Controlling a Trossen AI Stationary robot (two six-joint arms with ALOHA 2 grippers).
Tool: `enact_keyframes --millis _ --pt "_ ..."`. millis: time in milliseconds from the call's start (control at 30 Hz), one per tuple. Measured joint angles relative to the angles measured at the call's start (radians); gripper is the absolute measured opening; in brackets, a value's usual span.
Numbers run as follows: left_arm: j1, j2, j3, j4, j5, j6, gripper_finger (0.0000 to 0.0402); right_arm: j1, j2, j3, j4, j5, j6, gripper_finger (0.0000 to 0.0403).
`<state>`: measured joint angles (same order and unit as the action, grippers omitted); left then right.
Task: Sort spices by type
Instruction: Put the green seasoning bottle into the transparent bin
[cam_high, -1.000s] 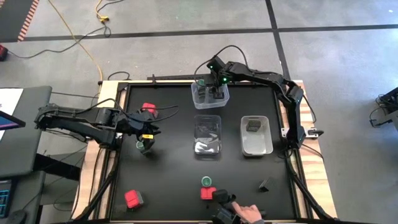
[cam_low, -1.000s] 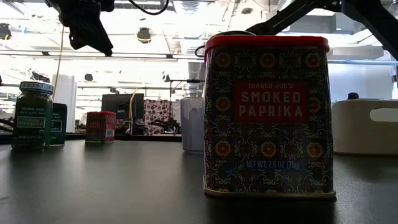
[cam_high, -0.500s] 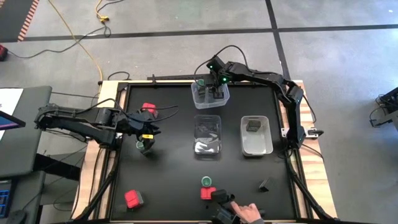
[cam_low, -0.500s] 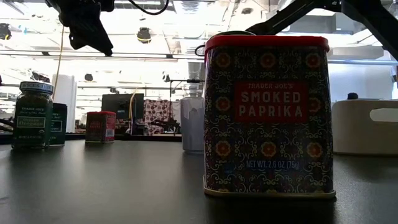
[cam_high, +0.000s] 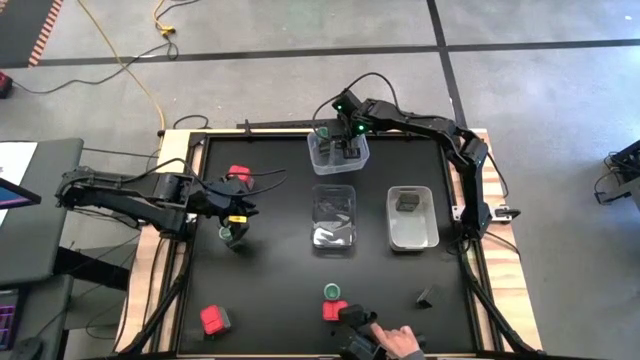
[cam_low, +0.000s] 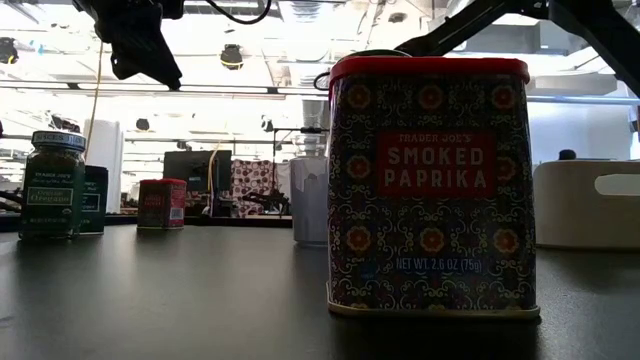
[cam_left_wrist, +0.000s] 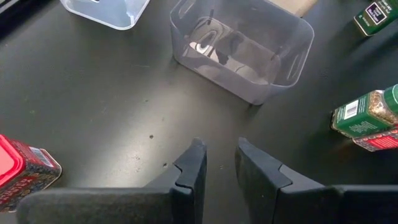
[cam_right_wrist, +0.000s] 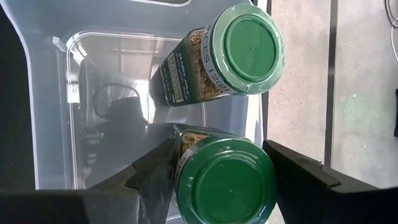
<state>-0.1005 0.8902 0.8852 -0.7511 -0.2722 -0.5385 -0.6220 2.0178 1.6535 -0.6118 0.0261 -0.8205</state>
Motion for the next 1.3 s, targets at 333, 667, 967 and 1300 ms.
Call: enact_keyframes --millis 333,667,967,1300 --pt "0.000 0.000 0.000 0.000 0.000 0.000 0.0075 0.000 0.000 0.000 0.008 0.000 -0.004 0.0261" --pt "0.000 0.000 0.000 0.001 0.000 -0.008 0.0075 0.000 0.000 0.000 0.008 0.000 -0.031 0.0261" --pt "0.000 0.000 0.000 0.001 0.000 -0.008 0.0075 0.009 0.000 0.000 0.007 0.000 -0.053 0.0261" --pt "0.000 0.000 0.000 0.001 0.000 -0.008 0.0075 0.008 0.000 0.000 0.007 0.000 -0.053 0.0261"
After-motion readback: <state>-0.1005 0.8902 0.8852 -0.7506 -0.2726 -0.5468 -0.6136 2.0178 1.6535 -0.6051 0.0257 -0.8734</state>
